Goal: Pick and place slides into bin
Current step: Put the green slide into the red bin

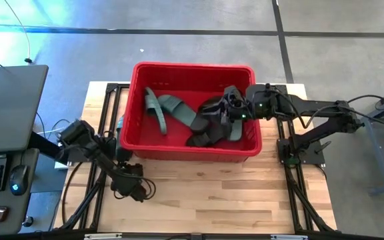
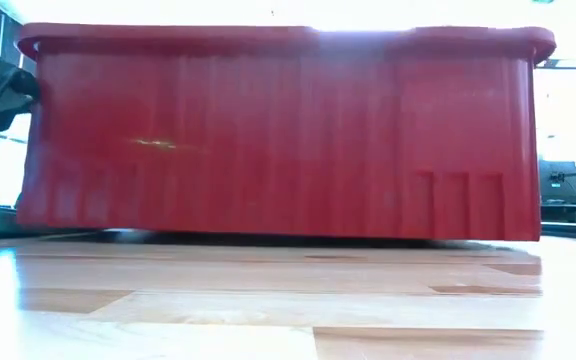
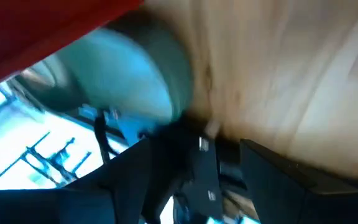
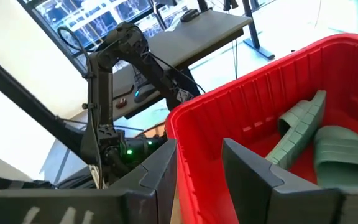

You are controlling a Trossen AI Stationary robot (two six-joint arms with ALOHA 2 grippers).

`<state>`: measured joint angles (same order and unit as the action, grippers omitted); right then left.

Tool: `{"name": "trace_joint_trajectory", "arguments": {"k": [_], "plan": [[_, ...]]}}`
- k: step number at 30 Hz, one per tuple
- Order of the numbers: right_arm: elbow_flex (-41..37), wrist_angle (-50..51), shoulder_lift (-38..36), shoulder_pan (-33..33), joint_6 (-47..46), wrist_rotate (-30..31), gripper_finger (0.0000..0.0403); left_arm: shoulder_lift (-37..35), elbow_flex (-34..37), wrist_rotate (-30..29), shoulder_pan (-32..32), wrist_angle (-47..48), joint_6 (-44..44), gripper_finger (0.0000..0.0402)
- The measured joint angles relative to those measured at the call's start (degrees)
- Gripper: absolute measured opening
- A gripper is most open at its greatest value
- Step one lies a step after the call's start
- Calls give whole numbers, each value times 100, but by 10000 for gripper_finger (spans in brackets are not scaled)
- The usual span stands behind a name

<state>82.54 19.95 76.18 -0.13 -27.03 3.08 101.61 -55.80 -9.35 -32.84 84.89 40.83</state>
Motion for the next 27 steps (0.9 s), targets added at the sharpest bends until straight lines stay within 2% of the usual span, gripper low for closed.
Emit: {"name": "trace_joint_trajectory", "arguments": {"k": [8,17,20,23,27], "plan": [[0,-149,0,12,0,24,119,-535,569,167,-82,-287,208,230],[0,-143,0,10,0,98,119,-589,309,-780,189,-676,462,230],[0,-143,0,10,0,100,119,-587,215,-878,286,-1152,262,230],[0,-141,0,10,-1,100,119,-592,86,-1297,415,-1530,180,230],[0,-141,0,10,-17,100,119,-584,-128,-1405,642,-1828,130,230]]}}
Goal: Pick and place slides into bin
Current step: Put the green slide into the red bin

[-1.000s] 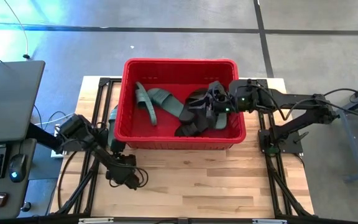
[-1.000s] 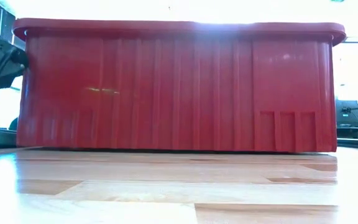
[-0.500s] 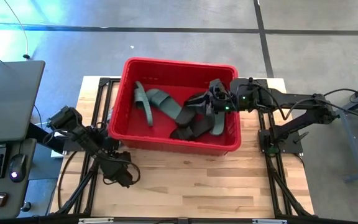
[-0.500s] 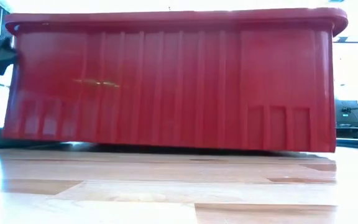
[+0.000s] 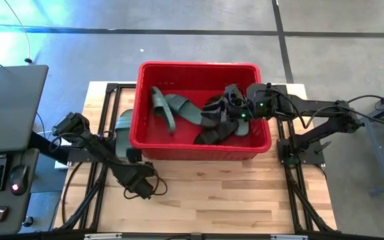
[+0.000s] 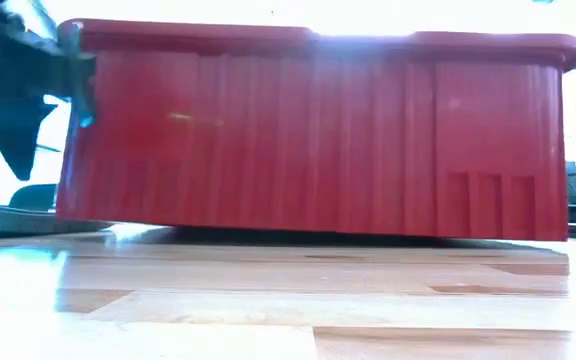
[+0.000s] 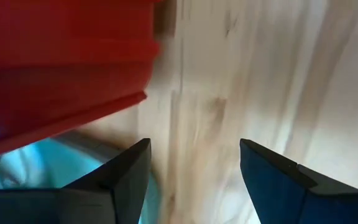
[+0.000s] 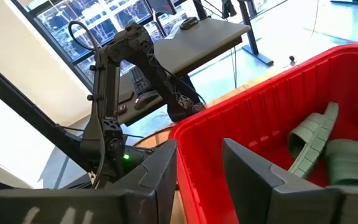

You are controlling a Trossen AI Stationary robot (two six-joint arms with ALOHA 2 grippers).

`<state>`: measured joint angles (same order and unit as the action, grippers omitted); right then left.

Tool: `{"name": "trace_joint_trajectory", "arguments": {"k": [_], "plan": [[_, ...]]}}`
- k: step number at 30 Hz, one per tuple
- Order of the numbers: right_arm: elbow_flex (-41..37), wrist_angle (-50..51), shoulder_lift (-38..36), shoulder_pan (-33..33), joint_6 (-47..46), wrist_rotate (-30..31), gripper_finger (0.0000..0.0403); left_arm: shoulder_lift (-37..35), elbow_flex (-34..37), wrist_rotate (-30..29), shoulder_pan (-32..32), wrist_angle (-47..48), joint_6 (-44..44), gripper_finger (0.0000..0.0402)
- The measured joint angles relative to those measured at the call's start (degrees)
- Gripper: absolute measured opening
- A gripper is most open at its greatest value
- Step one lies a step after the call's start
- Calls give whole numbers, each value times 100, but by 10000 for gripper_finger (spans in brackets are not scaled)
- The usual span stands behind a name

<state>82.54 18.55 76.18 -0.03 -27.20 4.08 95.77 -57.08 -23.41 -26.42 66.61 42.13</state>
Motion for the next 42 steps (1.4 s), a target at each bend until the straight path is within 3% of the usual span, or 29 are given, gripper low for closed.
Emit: {"name": "trace_joint_trajectory", "arguments": {"k": [6,9,14,17,20,25,31,38,42], "plan": [[0,7,0,-17,-109,-63,119,-5,-363,-203,372,-522,-543,230],[0,4,0,-81,-103,-63,119,11,-581,77,381,-146,-628,230],[2,57,0,-229,-64,-68,119,11,-1144,322,191,1329,-697,230],[2,55,0,-328,37,-66,119,10,-1416,949,40,1731,-775,230],[2,61,0,-414,56,-66,119,8,-1552,1364,-90,1529,-828,230],[2,103,0,-470,66,-68,119,15,-1335,1437,-214,955,-756,230],[2,209,0,-503,66,-52,119,-9,-971,2553,-326,1002,-528,230],[2,316,0,-503,66,39,119,-10,-982,2700,-572,328,-163,230],[2,321,0,-501,68,41,119,-11,-869,2524,-947,642,354,230]]}}
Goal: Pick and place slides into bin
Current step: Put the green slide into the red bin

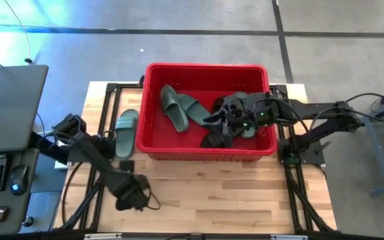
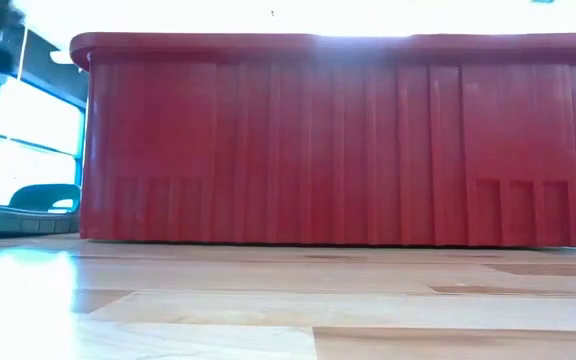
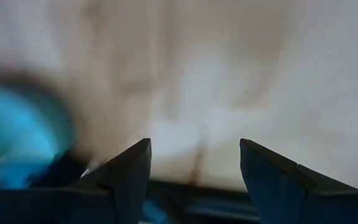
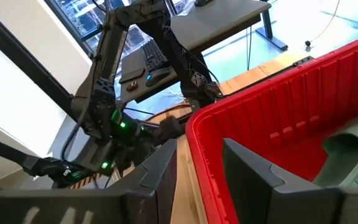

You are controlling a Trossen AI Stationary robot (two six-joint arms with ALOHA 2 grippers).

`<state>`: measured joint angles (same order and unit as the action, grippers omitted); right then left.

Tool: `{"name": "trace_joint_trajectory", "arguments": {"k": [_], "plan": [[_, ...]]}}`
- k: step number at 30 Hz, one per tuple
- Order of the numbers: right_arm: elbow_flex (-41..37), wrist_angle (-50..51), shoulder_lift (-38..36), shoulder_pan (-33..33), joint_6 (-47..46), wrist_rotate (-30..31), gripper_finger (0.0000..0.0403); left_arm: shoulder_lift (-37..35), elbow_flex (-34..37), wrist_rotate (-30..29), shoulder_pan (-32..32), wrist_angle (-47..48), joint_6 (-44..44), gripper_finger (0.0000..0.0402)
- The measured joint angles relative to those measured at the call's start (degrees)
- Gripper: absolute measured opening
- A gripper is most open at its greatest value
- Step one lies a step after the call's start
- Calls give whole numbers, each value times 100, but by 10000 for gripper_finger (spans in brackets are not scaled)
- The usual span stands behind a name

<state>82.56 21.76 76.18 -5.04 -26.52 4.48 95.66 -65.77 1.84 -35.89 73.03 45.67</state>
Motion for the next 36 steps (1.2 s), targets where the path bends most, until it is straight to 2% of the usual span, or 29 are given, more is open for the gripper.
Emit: {"name": "trace_joint_trajectory", "arguments": {"k": [3,6,11,14,20,27,32,36], "plan": [[0,26,0,0,60,-1,119,2,285,-264,-209,481,505,230],[0,42,0,0,112,1,119,2,792,-489,-325,504,868,230],[0,31,0,0,126,1,119,8,1590,-468,-252,878,918,230],[0,32,0,0,109,2,119,9,1919,-468,-156,798,913,230],[0,28,0,14,48,9,119,9,2119,-917,124,39,534,230],[0,24,0,15,-63,364,119,9,2152,-1671,581,10,20,230],[0,24,0,17,-203,429,119,-49,2619,-1399,1059,-999,-685,229],[0,-9,2,16,-216,429,119,-47,2595,-1235,1327,-818,-663,204]]}}
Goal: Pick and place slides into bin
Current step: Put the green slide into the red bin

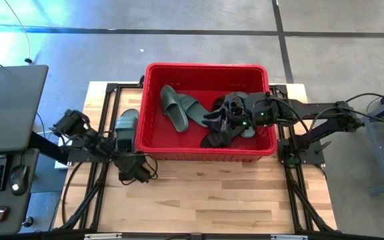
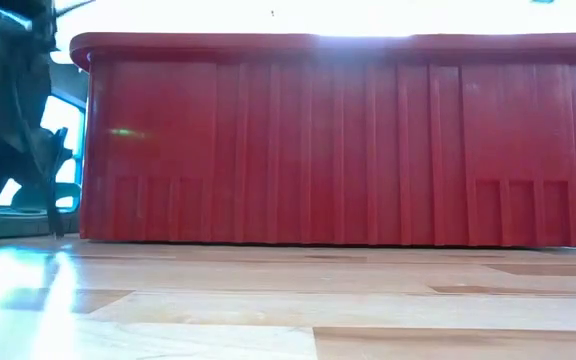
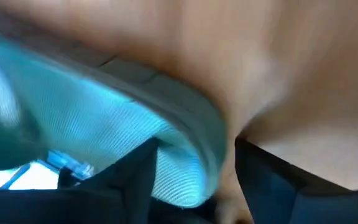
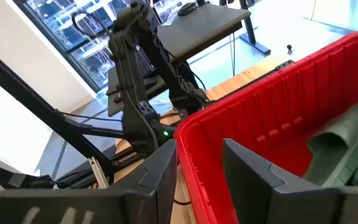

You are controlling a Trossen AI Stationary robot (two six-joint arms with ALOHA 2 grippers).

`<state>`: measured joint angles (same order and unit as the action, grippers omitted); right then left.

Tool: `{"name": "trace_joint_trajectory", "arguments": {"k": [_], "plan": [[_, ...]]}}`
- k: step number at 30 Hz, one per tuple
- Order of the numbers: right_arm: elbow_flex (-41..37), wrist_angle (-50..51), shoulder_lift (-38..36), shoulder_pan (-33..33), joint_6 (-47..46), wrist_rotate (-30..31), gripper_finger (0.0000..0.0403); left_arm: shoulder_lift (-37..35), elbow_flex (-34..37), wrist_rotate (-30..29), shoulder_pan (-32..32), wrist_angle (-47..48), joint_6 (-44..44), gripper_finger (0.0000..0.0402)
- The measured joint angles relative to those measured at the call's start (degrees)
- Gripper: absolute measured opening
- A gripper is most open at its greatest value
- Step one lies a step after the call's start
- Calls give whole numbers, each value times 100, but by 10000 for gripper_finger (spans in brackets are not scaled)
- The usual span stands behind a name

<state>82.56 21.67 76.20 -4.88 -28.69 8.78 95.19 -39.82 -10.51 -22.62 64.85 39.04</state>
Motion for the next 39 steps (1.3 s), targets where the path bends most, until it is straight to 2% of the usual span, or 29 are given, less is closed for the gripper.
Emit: {"name": "trace_joint_trajectory", "arguments": {"k": [4,8,9,15,23,30,34,39], "plan": [[0,-26,0,-3,8,19,119,-149,-72,-273,154,96,-23,135],[0,-43,0,-3,11,46,119,-136,-51,-162,286,-32,-100,36],[0,-41,0,-3,13,47,119,-123,-64,-110,290,-71,-130,25],[0,-48,0,-3,47,50,119,-165,-794,260,197,566,-185,27],[0,-6,0,-3,63,50,119,-171,-2708,397,-247,1670,-226,19],[0,58,0,-3,148,52,119,-185,-4042,1134,-706,2161,431,17],[0,158,0,-3,293,20,119,-183,-4440,1626,-1057,2382,857,17],[0,292,0,-3,372,-24,119,-178,-4700,2329,-1575,2522,1949,14]]}}
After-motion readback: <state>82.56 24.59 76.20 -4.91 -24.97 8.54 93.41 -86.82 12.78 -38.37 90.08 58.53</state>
